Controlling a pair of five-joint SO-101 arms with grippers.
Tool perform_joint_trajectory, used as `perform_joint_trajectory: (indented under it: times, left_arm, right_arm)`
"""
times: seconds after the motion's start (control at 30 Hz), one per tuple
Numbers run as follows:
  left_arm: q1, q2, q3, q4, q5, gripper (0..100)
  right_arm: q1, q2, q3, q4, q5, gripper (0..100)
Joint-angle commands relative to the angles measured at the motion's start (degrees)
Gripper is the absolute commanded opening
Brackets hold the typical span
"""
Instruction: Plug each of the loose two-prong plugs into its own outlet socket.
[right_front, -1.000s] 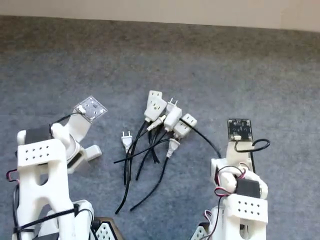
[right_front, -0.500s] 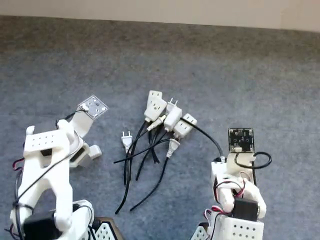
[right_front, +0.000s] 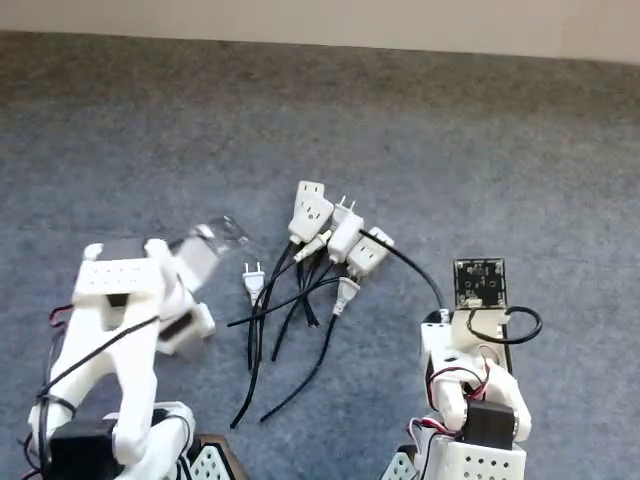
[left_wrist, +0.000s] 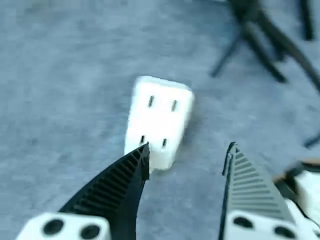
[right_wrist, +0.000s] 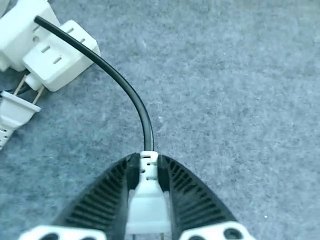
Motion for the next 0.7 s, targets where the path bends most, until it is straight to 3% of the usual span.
perform_joint_trajectory:
  times: [0.0, 0.2, 0.33, 0.53, 0.67]
  left_arm:
    - [5.8, 0.0, -0.1, 9.1, 0.7, 25]
    - [7.1, -0.1, -3.6, 14.0, 0.6, 20]
    - [2.0, -0.1, -14.7, 14.0, 0.8, 20]
    - [0.4, 0.7, -18.9, 9.8, -0.1, 35]
    - [1.8, 0.6, -11.8, 2.0, -2.3, 36]
  right_arm:
    - [-1.4, -0.7, -0.2, 0.1, 1.1, 0.6]
    - [-2.5, -0.7, -0.2, 0.2, 1.1, 0.6]
    - [-2.6, -0.6, -0.2, 0.3, 1.1, 0.6]
    - [-2.6, -0.6, -0.2, 0.3, 1.1, 0.6]
    - [-2.6, -0.6, -0.2, 0.3, 1.1, 0.6]
